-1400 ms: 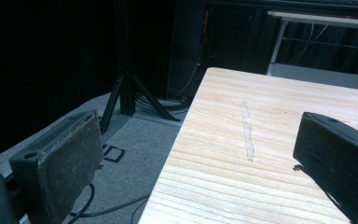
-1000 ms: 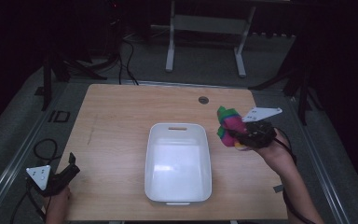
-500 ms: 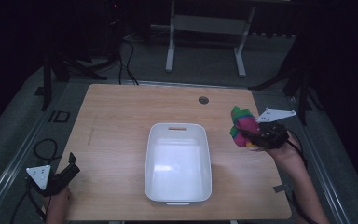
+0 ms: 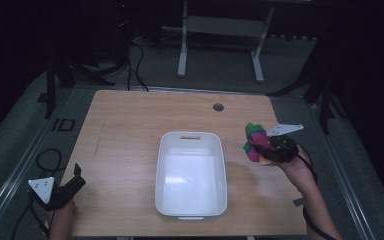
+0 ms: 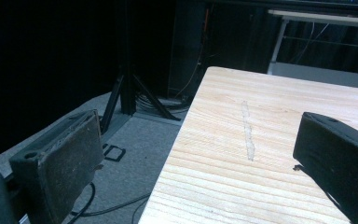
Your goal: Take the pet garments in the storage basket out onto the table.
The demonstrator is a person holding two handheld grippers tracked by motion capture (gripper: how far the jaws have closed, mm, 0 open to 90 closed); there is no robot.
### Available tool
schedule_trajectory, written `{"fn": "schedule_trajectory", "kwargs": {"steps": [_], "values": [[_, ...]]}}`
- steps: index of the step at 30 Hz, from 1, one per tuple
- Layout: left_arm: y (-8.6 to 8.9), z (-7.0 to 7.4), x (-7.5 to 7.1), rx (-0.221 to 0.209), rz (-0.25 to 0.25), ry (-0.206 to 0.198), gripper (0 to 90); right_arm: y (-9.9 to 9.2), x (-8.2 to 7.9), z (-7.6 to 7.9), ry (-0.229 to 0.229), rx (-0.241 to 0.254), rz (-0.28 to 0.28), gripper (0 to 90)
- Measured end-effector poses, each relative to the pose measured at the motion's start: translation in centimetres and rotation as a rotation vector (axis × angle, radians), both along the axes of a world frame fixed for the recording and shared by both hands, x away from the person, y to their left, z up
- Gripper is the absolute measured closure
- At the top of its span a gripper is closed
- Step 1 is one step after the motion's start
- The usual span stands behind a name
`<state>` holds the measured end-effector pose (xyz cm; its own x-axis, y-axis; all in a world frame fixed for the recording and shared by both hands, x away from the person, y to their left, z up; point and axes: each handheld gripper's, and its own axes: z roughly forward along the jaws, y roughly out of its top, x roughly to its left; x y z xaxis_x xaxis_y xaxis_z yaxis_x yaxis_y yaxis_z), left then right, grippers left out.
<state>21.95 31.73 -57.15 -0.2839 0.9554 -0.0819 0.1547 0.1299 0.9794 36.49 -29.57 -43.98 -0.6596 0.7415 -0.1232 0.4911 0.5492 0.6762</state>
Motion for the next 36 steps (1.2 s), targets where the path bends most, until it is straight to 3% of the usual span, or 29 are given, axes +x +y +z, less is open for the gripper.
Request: {"fn": "schedule_trajectory", "kwargs": {"steps": [1, 3, 11, 24, 28, 36], "values": [[0.0, 0.0, 0.0, 0.000, 0.000, 0.000, 1.9, 0.0, 0.0, 0.0, 0.000, 0.000, 0.000, 68.5], [0.0, 0.0, 0.0, 0.002, 0.000, 0.001, 1.9, 0.1, 0.4, -1.6, 0.017, -0.006, -0.004, 68.3], [0.0, 0.0, 0.0, 0.001, 0.001, -0.001, 1.9, 1.1, 1.4, -5.2, 0.039, -0.029, -0.007, 68.2], [0.0, 0.0, 0.0, -0.002, 0.001, -0.002, 1.9, 3.3, 2.3, -9.3, 0.056, -0.086, -0.013, 66.4], [0.0, 0.0, 0.0, 0.001, 0.000, -0.001, 1.9, 3.6, 2.0, -10.0, 0.042, -0.078, -0.024, 63.1], [0.0, 0.0, 0.0, -0.001, 0.001, 0.000, 1.9, 3.6, 2.2, -9.5, 0.069, -0.061, -0.038, 53.4]]}}
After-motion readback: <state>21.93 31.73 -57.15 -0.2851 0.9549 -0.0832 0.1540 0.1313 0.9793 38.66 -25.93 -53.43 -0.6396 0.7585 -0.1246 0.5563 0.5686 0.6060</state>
